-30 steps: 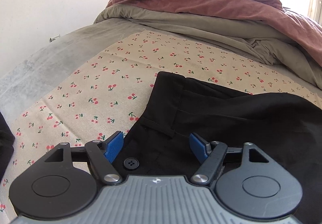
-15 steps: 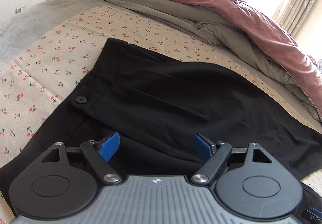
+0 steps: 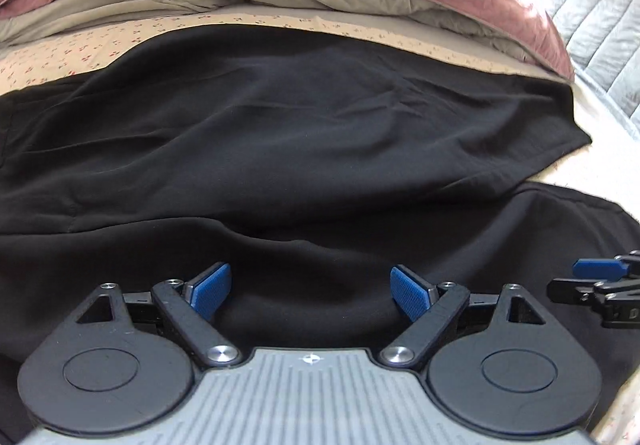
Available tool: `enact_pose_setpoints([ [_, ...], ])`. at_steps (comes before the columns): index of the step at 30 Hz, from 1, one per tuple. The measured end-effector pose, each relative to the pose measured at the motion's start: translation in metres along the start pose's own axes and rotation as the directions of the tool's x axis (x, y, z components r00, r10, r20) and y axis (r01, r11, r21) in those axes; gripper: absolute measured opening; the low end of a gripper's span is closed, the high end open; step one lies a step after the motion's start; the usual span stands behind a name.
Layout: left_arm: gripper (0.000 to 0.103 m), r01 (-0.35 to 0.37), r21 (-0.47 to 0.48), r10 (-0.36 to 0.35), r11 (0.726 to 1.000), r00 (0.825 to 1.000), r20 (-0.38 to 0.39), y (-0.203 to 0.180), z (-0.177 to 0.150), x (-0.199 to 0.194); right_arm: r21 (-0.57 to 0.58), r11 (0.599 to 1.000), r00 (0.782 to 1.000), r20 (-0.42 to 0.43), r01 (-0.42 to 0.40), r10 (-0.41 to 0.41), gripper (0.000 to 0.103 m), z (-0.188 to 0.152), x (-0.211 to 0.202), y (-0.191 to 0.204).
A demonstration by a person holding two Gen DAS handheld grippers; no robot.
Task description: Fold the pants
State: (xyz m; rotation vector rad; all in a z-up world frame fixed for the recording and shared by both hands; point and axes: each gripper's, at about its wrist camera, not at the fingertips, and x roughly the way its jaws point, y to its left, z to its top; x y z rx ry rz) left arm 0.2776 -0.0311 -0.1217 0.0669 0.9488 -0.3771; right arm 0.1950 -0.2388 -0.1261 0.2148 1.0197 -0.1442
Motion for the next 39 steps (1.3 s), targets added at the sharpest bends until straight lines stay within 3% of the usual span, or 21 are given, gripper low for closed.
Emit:
enact_pose_setpoints([
  [3,0.091,-0.043,0.038,0.042,0.998,0.999,0.026,0.001,0.004,0.016,-0.008,1.0,1.0,-0.015,0.004,-0.004,0.059,-0.001,0.006,0.001],
  [8,0.088,0.052,-0.126,-0.044,0.991,0.997,0.067,0.032,0.02,0.02,-0.003,1.0,1.0,0.031,-0.001,0.001,0.062,-0.001,-0.002,0.002],
  [12,0.084,0.085,-0.235,-0.062,0.968,0.993,0.104,0.049,0.024,0.009,0.014,1.0,0.997,0.078,0.013,-0.014,0.066,0.002,-0.009,0.001],
  [16,0.088,0.047,-0.214,-0.017,0.976,0.99,0.143,0.048,0.028,-0.012,0.015,1.0,0.995,0.098,-0.004,0.003,0.067,0.002,-0.018,0.002],
  [20,0.092,0.004,-0.263,0.033,0.965,0.99,0.138,0.057,0.027,-0.026,-0.038,0.999,0.993,0.109,-0.039,0.043,0.082,-0.002,-0.027,0.013],
  [25,0.092,-0.032,-0.269,0.063,0.963,0.992,0.106,0.069,0.004,-0.047,-0.166,0.982,0.995,0.02,-0.094,0.098,0.087,-0.013,-0.016,0.038],
  [29,0.092,-0.101,-0.255,0.128,0.962,0.988,0.09,0.081,-0.012,-0.063,-0.183,0.982,0.997,-0.061,-0.051,0.041,0.087,-0.015,0.012,0.043],
  [32,0.092,-0.125,-0.314,0.153,0.941,0.986,0.066,0.102,-0.026,-0.073,-0.171,0.985,0.999,-0.052,-0.003,-0.006,0.094,-0.013,0.023,0.039],
  [36,0.092,-0.121,-0.406,0.149,0.906,0.988,0.038,0.132,-0.041,-0.081,-0.144,0.989,0.999,-0.044,0.019,-0.026,0.094,-0.01,0.024,0.033],
  [39,0.092,-0.176,-0.421,0.198,0.89,0.98,0.007,0.145,-0.048,-0.081,-0.122,0.992,0.999,-0.035,0.033,-0.037,0.096,-0.006,0.028,0.028],
])
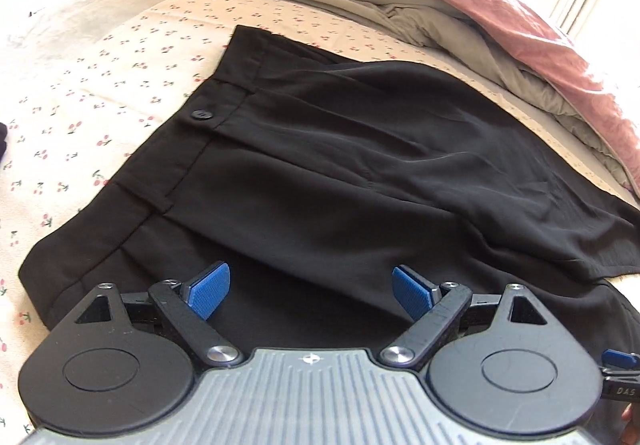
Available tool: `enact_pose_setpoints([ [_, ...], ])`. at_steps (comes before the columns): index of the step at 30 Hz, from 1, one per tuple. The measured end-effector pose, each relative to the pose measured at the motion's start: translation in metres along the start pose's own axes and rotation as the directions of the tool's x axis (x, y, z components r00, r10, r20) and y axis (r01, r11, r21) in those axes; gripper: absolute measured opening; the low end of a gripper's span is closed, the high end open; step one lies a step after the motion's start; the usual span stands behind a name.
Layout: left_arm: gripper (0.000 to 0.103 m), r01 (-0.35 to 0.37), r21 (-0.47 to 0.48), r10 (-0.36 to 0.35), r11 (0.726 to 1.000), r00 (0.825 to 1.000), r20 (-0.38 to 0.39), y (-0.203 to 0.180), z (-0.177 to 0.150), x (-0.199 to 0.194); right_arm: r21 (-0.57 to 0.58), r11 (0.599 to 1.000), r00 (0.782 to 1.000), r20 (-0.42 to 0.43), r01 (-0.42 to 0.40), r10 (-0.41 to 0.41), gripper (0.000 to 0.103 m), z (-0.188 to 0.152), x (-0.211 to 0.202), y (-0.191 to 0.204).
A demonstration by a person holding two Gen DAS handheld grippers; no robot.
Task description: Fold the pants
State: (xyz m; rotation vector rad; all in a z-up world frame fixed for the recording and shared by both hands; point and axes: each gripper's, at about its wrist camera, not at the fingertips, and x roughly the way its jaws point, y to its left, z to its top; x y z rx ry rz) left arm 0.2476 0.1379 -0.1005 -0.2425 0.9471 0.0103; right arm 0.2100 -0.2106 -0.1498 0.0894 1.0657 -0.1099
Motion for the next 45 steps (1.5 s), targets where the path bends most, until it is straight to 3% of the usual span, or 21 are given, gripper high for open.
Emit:
enact_pose_setpoints([
  [3,0.092,0.002,-0.047,-0.003,0.999,1.0,-0.022,0.017,0.001,-0.008,0.018,1.0,1.0,0.002,0.023,-0.023,0.096,0.004,0.0,0.0],
  [6,0.093,0.045,-0.076,-0.042,0.996,0.998,0.04,0.031,-0.001,-0.03,0.057,0.998,0.999,0.034,-0.027,0.025,0.096,0.004,-0.017,-0.004],
  [9,0.094,-0.032,-0.061,0.034,0.998,0.999,0.035,0.039,-0.005,-0.034,0.067,0.994,0.995,0.053,-0.089,0.086,0.096,-0.001,-0.031,-0.003],
  [12,0.092,0.007,-0.164,-0.012,0.986,1.0,-0.029,0.059,-0.008,-0.031,0.034,0.992,0.993,0.026,-0.118,0.117,0.096,-0.004,-0.03,0.006],
  [14,0.092,0.056,-0.248,-0.063,0.967,0.998,-0.021,0.075,-0.009,-0.036,-0.001,0.992,0.992,-0.005,-0.129,0.129,0.096,-0.004,-0.025,0.015],
  [15,0.092,0.048,-0.259,-0.052,0.965,0.999,-0.009,0.078,-0.009,-0.04,-0.018,0.992,0.992,-0.018,-0.128,0.128,0.096,-0.005,-0.022,0.019],
  [18,0.092,0.002,-0.236,-0.003,0.972,1.0,-0.004,0.081,-0.01,-0.04,-0.058,0.995,0.996,-0.041,-0.08,0.078,0.096,-0.008,-0.013,0.029],
  [20,0.092,0.011,-0.25,-0.022,0.968,0.999,-0.042,0.083,-0.013,-0.035,-0.079,0.996,0.999,-0.029,-0.044,0.042,0.099,-0.007,-0.004,0.032],
  [27,0.092,-0.031,-0.195,0.019,0.98,0.998,-0.061,0.075,-0.02,-0.025,-0.038,0.999,0.999,-0.021,-0.03,0.03,0.1,-0.001,-0.001,0.03],
  [32,0.09,-0.04,-0.22,0.035,0.975,0.999,-0.026,0.081,-0.017,-0.03,-0.023,0.999,1.0,-0.018,-0.025,0.025,0.1,0.001,-0.002,0.025],
  [35,0.068,-0.044,-0.187,0.036,0.981,0.998,-0.043,0.076,-0.02,-0.023,-0.01,1.0,0.999,-0.02,-0.025,0.025,0.1,0.001,-0.002,0.024],
  [38,0.047,-0.084,-0.121,0.083,0.989,0.997,-0.011,0.065,-0.023,-0.023,-0.019,1.0,0.999,-0.021,-0.025,0.024,0.1,0.001,-0.003,0.026],
  [40,0.017,-0.081,-0.115,0.081,0.99,0.997,-0.007,0.063,-0.023,-0.022,-0.024,0.999,0.999,-0.021,-0.026,0.025,0.1,0.001,-0.002,0.025],
  [41,0.01,-0.065,-0.124,0.064,0.99,0.998,-0.01,0.064,-0.023,-0.022,-0.024,0.999,0.999,-0.02,-0.026,0.026,0.1,0.001,-0.002,0.025],
  [45,0.007,-0.088,-0.104,0.091,0.991,0.996,0.023,0.06,-0.019,-0.029,-0.022,1.0,1.0,-0.017,-0.02,0.019,0.1,0.003,-0.001,0.023],
])
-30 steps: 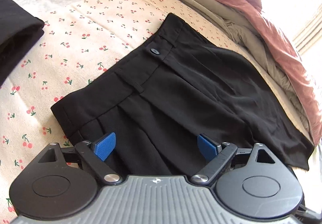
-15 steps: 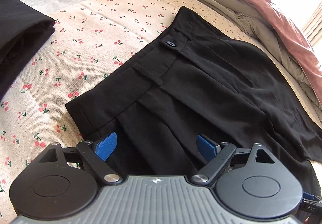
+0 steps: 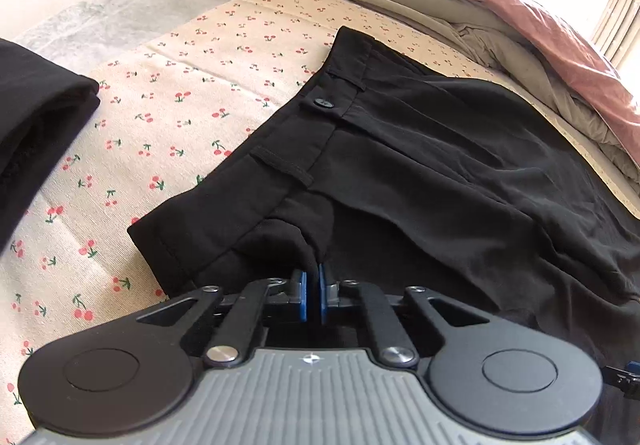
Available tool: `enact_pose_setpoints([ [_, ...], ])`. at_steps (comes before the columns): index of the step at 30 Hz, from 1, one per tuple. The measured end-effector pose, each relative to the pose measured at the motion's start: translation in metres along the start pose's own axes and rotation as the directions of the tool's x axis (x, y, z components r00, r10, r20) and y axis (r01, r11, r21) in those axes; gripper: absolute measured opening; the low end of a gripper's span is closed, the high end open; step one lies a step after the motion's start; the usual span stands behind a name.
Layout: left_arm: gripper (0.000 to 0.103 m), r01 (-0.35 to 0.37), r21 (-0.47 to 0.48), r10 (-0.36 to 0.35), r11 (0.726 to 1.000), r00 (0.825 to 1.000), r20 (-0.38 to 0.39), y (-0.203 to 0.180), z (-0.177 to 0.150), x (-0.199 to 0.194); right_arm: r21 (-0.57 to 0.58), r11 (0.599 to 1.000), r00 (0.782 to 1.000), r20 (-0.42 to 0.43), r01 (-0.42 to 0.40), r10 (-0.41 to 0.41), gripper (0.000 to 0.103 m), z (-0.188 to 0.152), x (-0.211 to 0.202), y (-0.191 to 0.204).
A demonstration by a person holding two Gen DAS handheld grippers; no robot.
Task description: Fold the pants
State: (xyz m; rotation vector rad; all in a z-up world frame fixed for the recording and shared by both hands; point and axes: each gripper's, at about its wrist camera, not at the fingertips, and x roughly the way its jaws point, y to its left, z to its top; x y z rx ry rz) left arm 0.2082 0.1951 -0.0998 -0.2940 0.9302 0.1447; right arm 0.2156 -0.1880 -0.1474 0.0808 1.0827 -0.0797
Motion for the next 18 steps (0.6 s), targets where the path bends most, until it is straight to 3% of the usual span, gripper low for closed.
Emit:
enact_pose_setpoints([
  [7,0.008,-0.024,0.022,0.024,0.999,0.999,-0.032,-0.001,0.0,0.007,0.011,1.0,1.0,0.001,0.016,-0.016,0.1,0.004,0.003,-0.007],
  [12,0.029,-0.023,-0.03,0.021,0.999,0.998,-0.057,0.011,0.004,0.011,0.079,0.997,1.0,-0.005,0.01,-0.01,0.1,0.011,0.001,-0.022],
  [15,0.031,-0.033,-0.077,0.031,0.996,0.999,-0.036,0.016,0.011,0.006,0.107,0.993,0.999,0.016,-0.039,0.038,0.1,0.012,-0.009,-0.027],
  [18,0.032,-0.075,-0.086,0.075,0.993,0.997,-0.004,0.012,0.016,0.002,0.072,0.997,1.0,0.001,0.019,-0.019,0.1,0.014,-0.002,-0.026],
])
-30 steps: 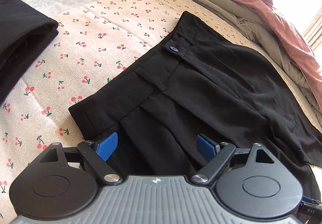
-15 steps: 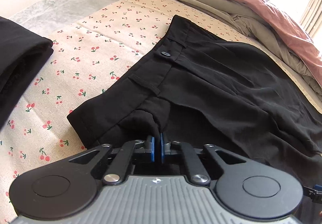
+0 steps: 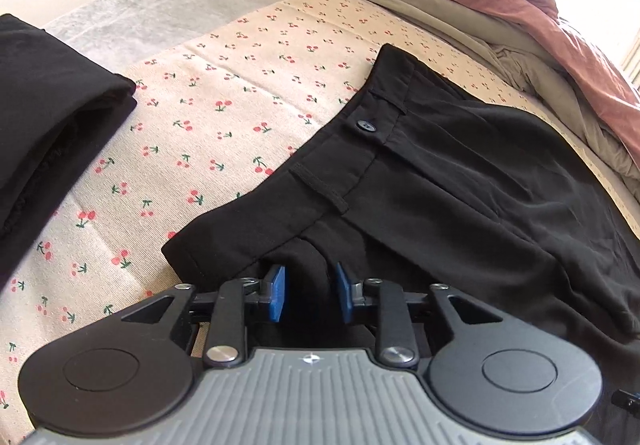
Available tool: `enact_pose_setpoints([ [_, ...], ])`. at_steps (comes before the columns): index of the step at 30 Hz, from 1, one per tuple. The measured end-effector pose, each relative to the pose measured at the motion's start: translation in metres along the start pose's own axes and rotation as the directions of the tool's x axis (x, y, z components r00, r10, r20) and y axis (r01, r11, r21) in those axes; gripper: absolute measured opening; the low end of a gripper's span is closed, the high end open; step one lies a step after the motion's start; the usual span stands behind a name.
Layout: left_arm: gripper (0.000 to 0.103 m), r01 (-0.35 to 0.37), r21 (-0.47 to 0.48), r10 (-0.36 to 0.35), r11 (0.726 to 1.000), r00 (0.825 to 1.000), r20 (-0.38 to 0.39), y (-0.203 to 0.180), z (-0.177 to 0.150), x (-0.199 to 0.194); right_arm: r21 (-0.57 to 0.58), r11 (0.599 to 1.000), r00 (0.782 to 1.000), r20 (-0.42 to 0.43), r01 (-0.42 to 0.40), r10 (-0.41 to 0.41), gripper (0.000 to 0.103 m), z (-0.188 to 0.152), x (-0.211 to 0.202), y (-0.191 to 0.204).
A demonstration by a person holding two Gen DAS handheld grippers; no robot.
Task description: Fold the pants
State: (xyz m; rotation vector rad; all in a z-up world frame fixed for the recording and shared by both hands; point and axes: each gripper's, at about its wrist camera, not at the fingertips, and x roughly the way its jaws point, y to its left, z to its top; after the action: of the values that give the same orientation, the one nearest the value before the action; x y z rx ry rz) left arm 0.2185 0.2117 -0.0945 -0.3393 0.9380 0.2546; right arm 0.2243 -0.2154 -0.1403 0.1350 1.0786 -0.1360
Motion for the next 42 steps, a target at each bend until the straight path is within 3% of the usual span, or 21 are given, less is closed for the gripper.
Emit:
enact_pose_setpoints([
  [3,0.038,-0.021,0.0,0.021,1.0,1.0,0.006,-0.009,0.002,0.001,0.023,1.0,1.0,-0.012,0.012,-0.011,0.1,0.003,0.007,-0.005],
  [8,0.039,-0.047,-0.025,0.048,0.999,0.998,0.042,-0.02,0.012,-0.001,0.033,0.999,1.0,-0.008,0.001,-0.001,0.1,0.003,0.001,-0.01],
  [13,0.039,-0.041,-0.165,0.042,0.986,0.999,0.004,-0.004,0.029,0.002,0.036,0.999,1.0,-0.011,0.013,-0.012,0.1,0.007,0.005,-0.016],
  [17,0.04,-0.056,-0.306,0.044,0.95,0.998,-0.047,0.009,0.029,0.006,0.06,0.998,1.0,-0.018,0.004,-0.003,0.101,0.009,0.007,-0.017],
  [19,0.059,-0.075,-0.273,0.054,0.959,0.995,-0.082,0.0,0.02,0.005,0.017,1.0,1.0,-0.019,0.018,-0.018,0.102,0.008,0.008,-0.011],
  [21,0.064,-0.074,-0.216,0.052,0.974,0.993,-0.105,-0.008,0.008,0.003,-0.007,1.0,1.0,-0.02,0.019,-0.019,0.103,0.006,0.008,-0.01],
  [25,0.062,-0.104,-0.148,0.095,0.984,0.994,-0.061,-0.003,-0.009,-0.003,-0.022,1.0,1.0,-0.022,-0.003,0.002,0.103,0.005,0.007,-0.014],
  [30,0.045,-0.071,-0.243,0.059,0.967,0.997,-0.059,0.028,-0.011,-0.011,0.018,1.0,1.0,-0.025,0.006,-0.006,0.103,0.007,0.004,-0.028],
  [31,0.045,-0.065,-0.251,0.053,0.966,0.997,-0.053,0.031,-0.012,-0.014,0.027,1.0,1.0,-0.025,0.014,-0.013,0.103,0.007,0.005,-0.03],
  [33,0.049,-0.121,-0.261,0.116,0.958,0.993,-0.033,0.036,-0.011,-0.024,0.037,0.999,0.999,-0.026,0.02,-0.019,0.103,0.006,0.004,-0.033],
  [36,0.05,-0.121,-0.286,0.134,0.951,0.99,0.03,0.043,-0.005,-0.036,0.057,0.998,1.0,-0.024,0.014,-0.013,0.103,0.004,-0.001,-0.033],
  [38,0.054,-0.068,-0.277,0.094,0.958,0.992,0.082,0.039,-0.005,-0.043,0.051,0.999,1.0,-0.014,-0.009,0.01,0.103,0.003,-0.007,-0.03],
  [42,0.058,0.066,-0.11,-0.06,0.992,0.997,0.052,-0.003,-0.014,-0.031,-0.017,0.999,0.999,0.003,-0.036,0.036,0.103,-0.001,-0.01,-0.014],
])
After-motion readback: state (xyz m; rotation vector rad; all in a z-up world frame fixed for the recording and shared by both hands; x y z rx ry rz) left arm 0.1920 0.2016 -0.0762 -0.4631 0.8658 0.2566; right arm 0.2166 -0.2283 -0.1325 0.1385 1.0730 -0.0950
